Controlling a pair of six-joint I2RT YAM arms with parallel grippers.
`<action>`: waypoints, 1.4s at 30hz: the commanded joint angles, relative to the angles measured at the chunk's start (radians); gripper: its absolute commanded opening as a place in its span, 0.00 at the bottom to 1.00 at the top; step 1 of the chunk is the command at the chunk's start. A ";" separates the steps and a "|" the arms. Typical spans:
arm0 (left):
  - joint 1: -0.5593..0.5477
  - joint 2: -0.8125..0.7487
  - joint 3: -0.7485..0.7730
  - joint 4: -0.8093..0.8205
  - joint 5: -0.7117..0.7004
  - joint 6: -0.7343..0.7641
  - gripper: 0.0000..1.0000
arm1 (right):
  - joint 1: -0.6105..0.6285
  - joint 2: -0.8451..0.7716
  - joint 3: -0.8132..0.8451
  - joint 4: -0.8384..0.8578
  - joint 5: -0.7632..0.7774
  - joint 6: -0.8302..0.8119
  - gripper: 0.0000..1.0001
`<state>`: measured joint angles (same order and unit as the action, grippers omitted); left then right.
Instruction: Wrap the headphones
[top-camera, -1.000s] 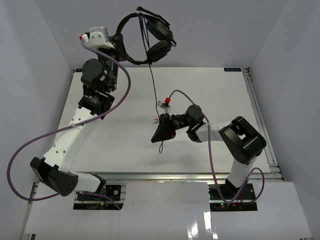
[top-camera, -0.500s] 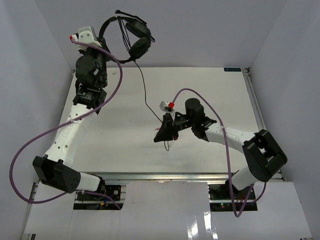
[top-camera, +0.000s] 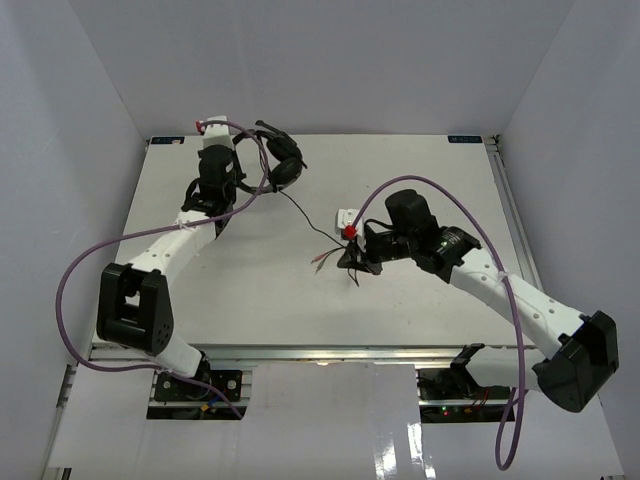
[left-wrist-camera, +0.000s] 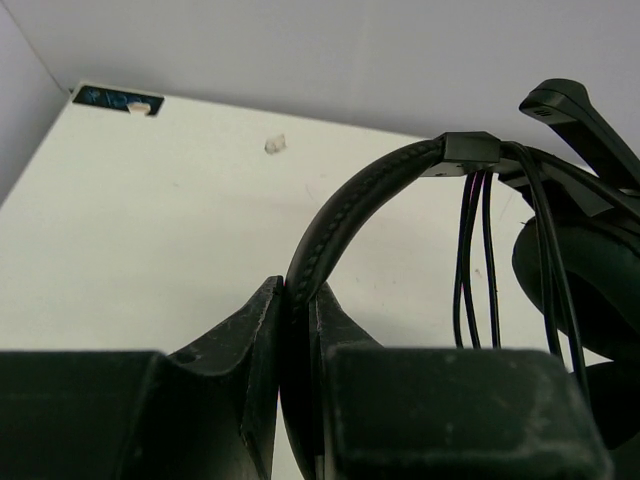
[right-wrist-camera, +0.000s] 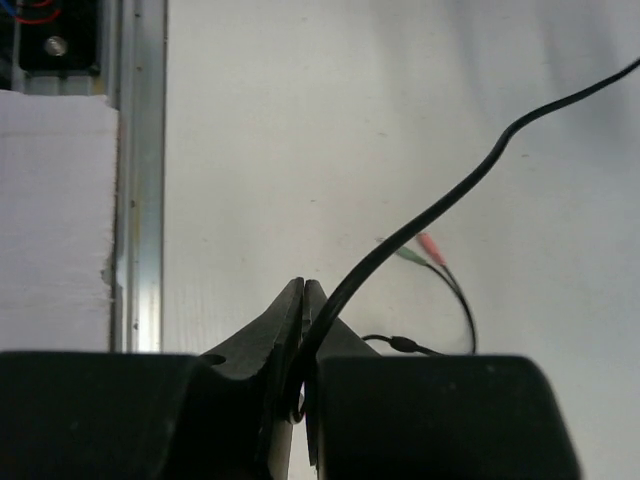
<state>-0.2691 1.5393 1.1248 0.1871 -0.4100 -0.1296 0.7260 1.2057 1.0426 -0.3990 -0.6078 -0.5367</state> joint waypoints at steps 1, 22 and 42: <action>0.002 0.043 -0.026 0.066 0.028 -0.080 0.00 | 0.030 -0.051 0.150 -0.119 0.170 -0.164 0.08; -0.258 -0.087 -0.237 0.058 0.221 -0.005 0.00 | 0.039 0.082 0.374 0.093 0.550 -0.344 0.08; -0.397 -0.488 -0.411 -0.018 0.501 0.007 0.00 | -0.043 0.162 0.287 0.309 0.588 -0.305 0.08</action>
<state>-0.6538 1.1153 0.7315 0.1692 -0.0090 -0.1142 0.7055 1.3464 1.2991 -0.1830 -0.0289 -0.8667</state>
